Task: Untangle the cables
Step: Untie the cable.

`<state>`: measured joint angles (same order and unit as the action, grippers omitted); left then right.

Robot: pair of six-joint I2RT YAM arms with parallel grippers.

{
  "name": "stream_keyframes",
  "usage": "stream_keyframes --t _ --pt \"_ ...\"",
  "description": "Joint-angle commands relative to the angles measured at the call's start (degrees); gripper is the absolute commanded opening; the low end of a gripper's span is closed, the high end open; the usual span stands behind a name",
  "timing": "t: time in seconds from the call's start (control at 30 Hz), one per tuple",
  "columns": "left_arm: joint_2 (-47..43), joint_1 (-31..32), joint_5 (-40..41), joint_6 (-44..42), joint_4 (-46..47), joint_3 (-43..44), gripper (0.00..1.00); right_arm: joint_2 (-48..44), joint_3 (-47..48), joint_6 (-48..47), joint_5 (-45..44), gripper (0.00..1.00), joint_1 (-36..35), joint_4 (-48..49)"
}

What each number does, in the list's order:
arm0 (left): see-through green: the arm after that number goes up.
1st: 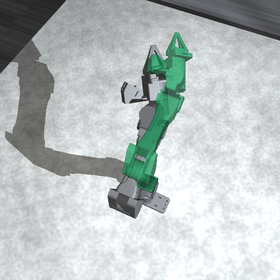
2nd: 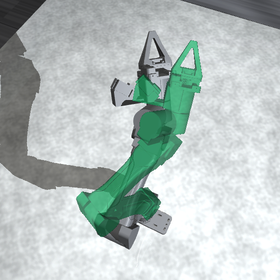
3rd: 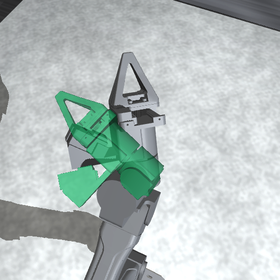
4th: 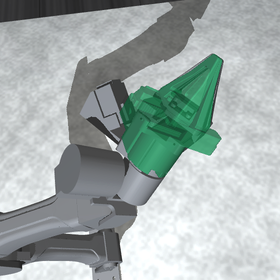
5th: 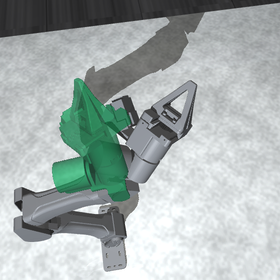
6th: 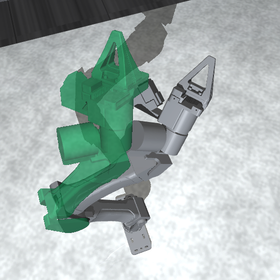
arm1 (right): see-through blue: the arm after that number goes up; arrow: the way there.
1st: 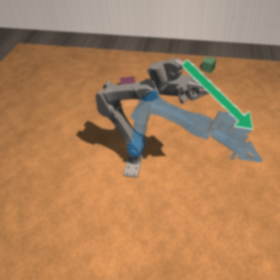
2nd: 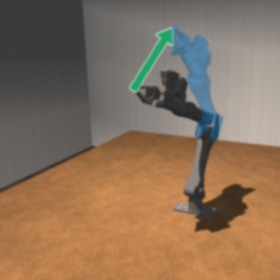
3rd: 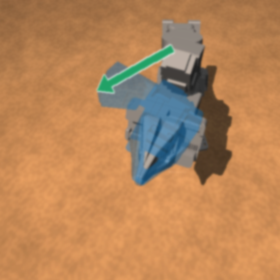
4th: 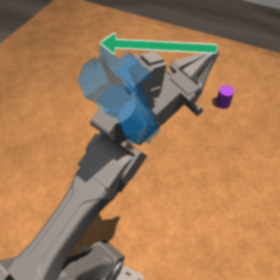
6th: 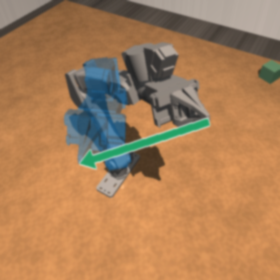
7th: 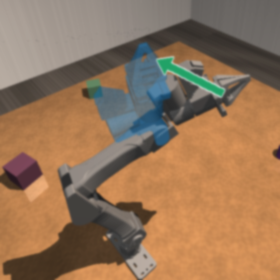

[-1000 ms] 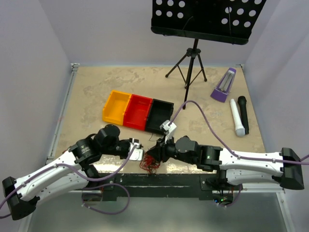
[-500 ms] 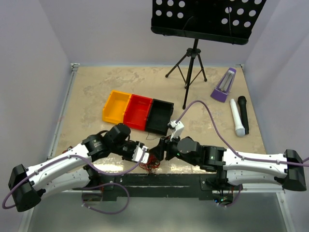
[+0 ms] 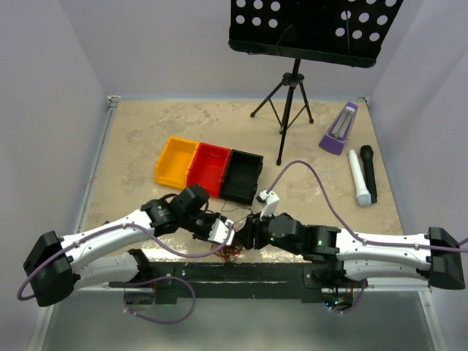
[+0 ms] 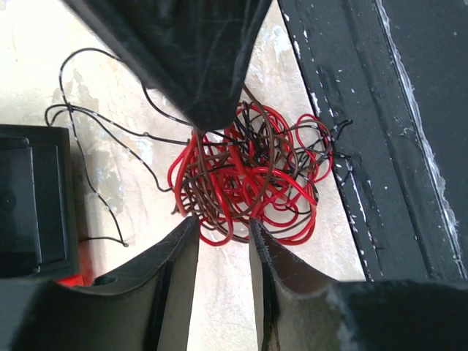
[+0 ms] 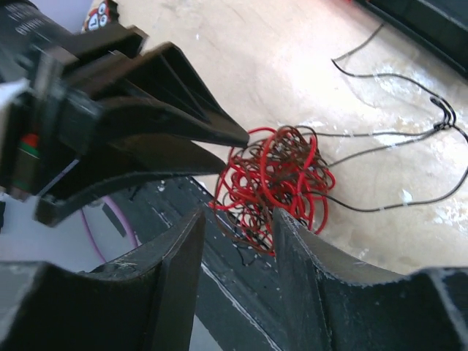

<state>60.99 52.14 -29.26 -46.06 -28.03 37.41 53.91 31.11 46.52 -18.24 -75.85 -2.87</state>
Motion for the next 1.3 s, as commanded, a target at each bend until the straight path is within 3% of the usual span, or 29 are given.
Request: stream_keyframes --t 0.0,0.17,0.43,0.87,1.03,1.27 --pt "0.44 0.07 -2.47 1.23 4.73 1.70 0.35 -2.75 -2.63 2.43 0.92 0.46 -0.17 2.52" --pt "0.18 0.07 -3.00 3.43 6.50 3.10 0.00 -2.85 -3.69 3.31 1.36 0.47 -0.17 5.07" --pt "-5.17 -0.02 -1.68 6.42 -5.97 12.41 0.00 -0.47 -1.23 1.21 -0.74 0.51 -0.26 4.28" --pt "-10.81 -0.02 -2.56 9.15 -13.19 23.40 0.00 -1.34 4.65 -3.71 -5.48 0.52 -0.35 -0.20" --pt "-10.28 -0.02 -2.56 10.55 -12.84 26.83 0.00 -2.85 8.08 -8.63 -5.40 0.63 -0.35 4.44" --pt "-8.70 -0.02 -1.60 9.77 -14.94 35.79 0.00 4.97 8.27 -11.98 -2.95 0.65 -0.26 12.53"
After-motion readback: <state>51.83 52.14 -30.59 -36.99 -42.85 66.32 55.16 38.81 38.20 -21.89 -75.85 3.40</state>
